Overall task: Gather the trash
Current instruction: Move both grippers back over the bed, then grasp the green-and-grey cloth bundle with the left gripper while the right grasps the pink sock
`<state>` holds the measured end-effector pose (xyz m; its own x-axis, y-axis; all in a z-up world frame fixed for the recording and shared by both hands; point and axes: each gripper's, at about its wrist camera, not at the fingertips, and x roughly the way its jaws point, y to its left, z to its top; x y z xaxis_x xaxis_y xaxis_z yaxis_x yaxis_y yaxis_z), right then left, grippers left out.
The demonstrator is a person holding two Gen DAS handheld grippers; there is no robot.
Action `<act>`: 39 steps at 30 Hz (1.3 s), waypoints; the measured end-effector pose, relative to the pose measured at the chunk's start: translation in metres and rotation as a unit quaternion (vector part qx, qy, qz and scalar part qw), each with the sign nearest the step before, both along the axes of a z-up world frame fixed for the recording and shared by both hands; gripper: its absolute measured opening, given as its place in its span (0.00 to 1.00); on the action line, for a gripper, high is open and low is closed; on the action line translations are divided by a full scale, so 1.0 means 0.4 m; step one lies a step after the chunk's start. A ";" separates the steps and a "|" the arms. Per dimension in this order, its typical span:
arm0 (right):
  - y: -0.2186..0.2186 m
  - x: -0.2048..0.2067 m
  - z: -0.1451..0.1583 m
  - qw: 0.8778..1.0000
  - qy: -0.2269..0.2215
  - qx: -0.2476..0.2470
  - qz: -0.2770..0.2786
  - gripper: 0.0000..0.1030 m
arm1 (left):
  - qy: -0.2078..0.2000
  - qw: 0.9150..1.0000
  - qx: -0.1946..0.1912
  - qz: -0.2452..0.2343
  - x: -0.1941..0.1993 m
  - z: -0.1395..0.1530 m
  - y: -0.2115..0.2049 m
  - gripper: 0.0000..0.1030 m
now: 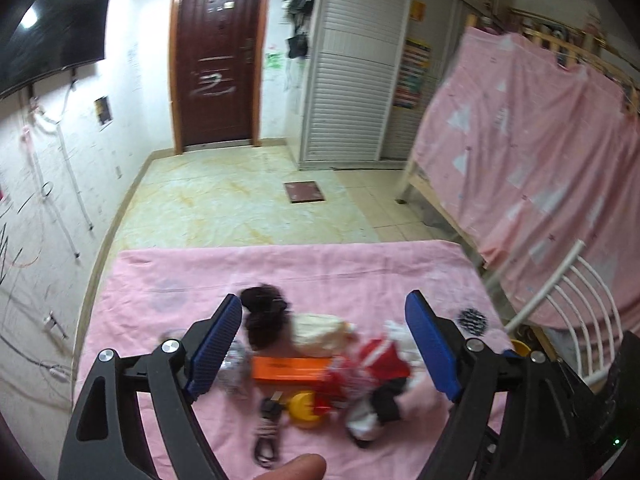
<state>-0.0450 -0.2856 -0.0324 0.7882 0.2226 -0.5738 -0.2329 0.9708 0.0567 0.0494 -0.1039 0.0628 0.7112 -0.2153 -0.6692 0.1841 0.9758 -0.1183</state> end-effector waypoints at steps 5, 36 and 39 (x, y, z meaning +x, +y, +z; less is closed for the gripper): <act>0.057 0.011 -0.013 0.999 0.015 0.021 0.031 0.74 | 0.008 0.999 0.013 0.051 0.029 -0.035 0.100 0.74; 0.165 0.046 -0.052 0.997 0.040 0.047 0.040 0.27 | 0.143 0.983 -0.007 0.111 0.149 -0.276 0.286 0.11; 0.152 0.031 -0.030 0.995 0.033 0.076 0.056 0.27 | 0.121 0.984 0.004 0.131 0.132 -0.243 0.287 0.11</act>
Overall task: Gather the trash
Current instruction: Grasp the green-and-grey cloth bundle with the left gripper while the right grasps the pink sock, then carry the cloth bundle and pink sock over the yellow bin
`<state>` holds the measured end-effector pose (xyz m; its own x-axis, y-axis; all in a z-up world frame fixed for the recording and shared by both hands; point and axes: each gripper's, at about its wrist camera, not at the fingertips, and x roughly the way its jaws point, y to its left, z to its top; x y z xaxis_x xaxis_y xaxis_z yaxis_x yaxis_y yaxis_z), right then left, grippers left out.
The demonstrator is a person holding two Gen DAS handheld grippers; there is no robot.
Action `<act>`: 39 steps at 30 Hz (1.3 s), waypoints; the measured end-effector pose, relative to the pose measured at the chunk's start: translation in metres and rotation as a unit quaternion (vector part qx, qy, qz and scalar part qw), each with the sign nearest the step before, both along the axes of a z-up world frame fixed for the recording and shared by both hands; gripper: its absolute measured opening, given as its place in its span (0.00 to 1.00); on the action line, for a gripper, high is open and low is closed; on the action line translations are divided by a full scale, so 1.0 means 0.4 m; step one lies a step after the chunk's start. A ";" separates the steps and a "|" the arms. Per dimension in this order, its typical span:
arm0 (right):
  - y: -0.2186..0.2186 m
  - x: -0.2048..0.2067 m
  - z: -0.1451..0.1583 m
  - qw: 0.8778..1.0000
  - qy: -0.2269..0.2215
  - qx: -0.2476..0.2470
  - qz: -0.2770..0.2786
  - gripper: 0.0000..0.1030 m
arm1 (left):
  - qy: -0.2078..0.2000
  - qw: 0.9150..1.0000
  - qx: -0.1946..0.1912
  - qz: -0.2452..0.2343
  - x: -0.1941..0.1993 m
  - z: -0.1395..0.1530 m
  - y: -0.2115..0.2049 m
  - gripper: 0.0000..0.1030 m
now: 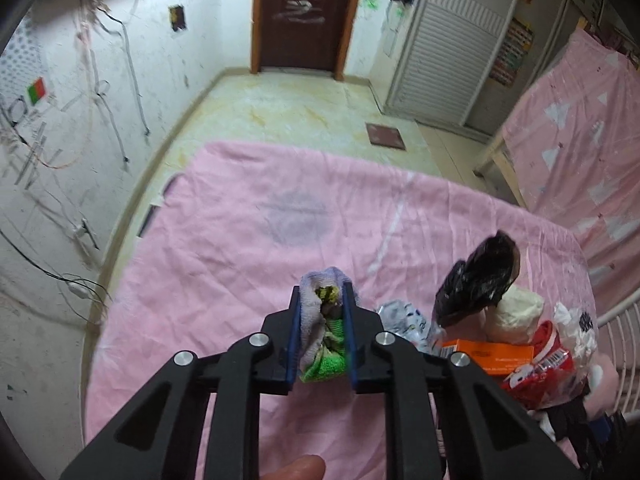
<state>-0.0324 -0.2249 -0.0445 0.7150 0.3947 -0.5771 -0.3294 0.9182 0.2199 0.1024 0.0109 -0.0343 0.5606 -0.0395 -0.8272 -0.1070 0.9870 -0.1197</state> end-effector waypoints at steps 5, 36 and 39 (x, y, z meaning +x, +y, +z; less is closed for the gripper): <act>-0.016 -0.025 0.035 1.000 -0.022 0.016 0.004 0.27 | -0.040 0.999 0.018 0.012 -0.037 0.084 -0.008 0.11; -0.585 -0.224 0.065 0.965 -0.096 0.044 -0.238 0.27 | -0.109 0.967 0.021 -0.230 -0.239 0.252 -0.662 0.11; -0.629 -0.247 0.055 0.961 -0.095 0.046 -0.255 0.27 | -0.106 0.961 0.026 -0.253 -0.256 0.242 -0.725 0.11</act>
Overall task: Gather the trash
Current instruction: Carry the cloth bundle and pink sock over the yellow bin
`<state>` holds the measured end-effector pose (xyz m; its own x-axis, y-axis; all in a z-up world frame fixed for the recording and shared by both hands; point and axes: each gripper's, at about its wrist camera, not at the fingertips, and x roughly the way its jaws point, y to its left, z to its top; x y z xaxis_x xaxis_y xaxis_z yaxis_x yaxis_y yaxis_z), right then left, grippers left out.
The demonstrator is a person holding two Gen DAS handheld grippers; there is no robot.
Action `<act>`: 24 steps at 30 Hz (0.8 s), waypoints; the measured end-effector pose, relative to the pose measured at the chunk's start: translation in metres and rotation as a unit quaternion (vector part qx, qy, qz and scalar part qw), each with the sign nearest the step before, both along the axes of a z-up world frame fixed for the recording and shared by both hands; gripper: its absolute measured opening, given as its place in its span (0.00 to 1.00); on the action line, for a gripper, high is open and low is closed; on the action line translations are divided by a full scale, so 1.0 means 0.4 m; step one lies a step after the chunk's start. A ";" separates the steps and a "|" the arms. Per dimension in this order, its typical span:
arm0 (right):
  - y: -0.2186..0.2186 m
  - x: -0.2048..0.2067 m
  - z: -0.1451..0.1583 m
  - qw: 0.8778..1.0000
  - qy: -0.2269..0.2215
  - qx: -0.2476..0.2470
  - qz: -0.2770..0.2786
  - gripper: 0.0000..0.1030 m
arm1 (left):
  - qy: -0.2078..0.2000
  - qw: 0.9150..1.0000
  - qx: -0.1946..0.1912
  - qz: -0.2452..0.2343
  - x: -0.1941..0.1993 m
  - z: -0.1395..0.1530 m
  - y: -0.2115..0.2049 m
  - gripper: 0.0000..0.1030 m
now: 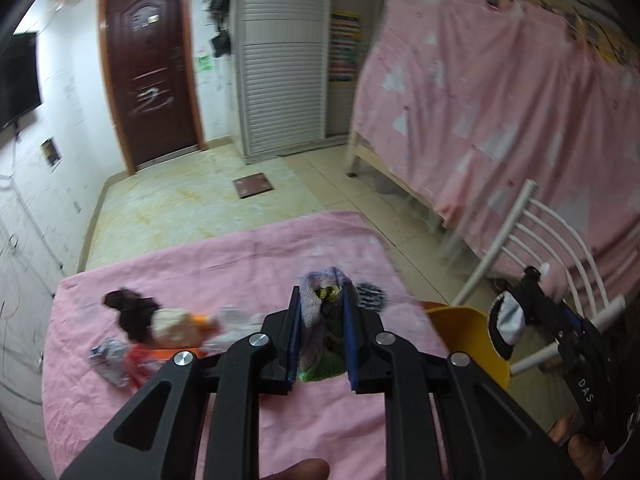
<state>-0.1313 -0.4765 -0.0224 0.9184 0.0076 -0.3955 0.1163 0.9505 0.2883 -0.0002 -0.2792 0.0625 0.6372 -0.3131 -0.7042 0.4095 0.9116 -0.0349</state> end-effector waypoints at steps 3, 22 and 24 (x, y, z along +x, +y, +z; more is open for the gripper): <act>-0.045 -0.023 -0.016 1.000 0.003 0.002 -0.018 0.27 | 0.011 1.000 0.003 -0.024 -0.011 -0.015 -0.064 0.11; -0.209 -0.102 -0.070 0.995 0.007 0.031 -0.096 0.28 | 0.069 0.987 0.005 -0.148 -0.085 -0.138 -0.385 0.40; -0.208 -0.095 -0.075 0.995 0.012 0.031 -0.094 0.28 | 0.068 0.987 0.004 -0.143 -0.084 -0.135 -0.382 0.47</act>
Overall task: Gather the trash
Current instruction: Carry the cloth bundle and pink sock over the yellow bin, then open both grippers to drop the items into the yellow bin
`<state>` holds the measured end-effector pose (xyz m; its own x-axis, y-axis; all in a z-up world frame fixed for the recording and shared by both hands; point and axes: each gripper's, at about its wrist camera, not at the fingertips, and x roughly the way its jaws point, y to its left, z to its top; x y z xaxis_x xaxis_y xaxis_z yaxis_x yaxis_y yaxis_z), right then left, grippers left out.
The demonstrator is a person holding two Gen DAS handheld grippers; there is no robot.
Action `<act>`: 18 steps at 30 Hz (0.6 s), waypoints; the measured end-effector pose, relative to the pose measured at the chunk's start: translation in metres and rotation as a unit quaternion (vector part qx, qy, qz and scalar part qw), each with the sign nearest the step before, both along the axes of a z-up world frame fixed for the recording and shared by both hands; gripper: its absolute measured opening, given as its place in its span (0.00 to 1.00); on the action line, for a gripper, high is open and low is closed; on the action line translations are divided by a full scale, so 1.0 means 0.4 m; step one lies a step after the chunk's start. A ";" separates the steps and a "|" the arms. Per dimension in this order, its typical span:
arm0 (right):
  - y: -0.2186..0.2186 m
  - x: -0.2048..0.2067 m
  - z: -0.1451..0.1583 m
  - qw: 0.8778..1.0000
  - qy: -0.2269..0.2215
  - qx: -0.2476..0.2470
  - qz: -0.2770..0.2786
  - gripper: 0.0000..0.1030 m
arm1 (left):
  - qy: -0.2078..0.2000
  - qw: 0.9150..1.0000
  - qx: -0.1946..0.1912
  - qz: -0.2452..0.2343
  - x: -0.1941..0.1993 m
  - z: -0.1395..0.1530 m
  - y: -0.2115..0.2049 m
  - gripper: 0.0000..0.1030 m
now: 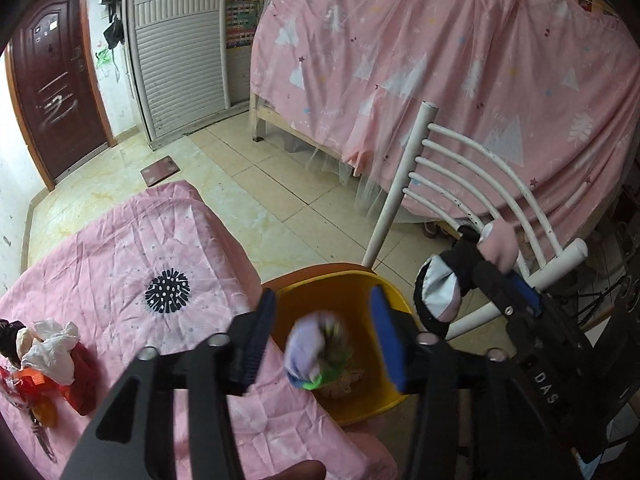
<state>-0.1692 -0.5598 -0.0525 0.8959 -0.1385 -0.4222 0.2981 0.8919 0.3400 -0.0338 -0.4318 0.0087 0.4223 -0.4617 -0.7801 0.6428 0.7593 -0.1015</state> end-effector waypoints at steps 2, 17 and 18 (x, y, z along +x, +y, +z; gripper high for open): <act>0.005 0.011 -0.007 1.000 0.007 0.001 0.004 0.29 | -0.002 1.000 -0.003 0.004 0.000 0.006 0.006 0.51; 0.075 0.068 -0.007 0.999 0.027 -0.009 0.037 0.63 | -0.017 0.998 -0.034 0.039 0.019 0.080 0.122 0.58; 0.088 0.074 -0.002 0.999 0.027 -0.011 0.042 0.63 | -0.020 0.998 -0.037 0.041 0.019 0.085 0.132 0.58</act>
<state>-0.1398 -0.5247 -0.0535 0.8808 -0.0733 -0.4678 0.2386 0.9221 0.3047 -0.0260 -0.3789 0.0428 0.4907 -0.4793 -0.7277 0.5829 0.8013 -0.1347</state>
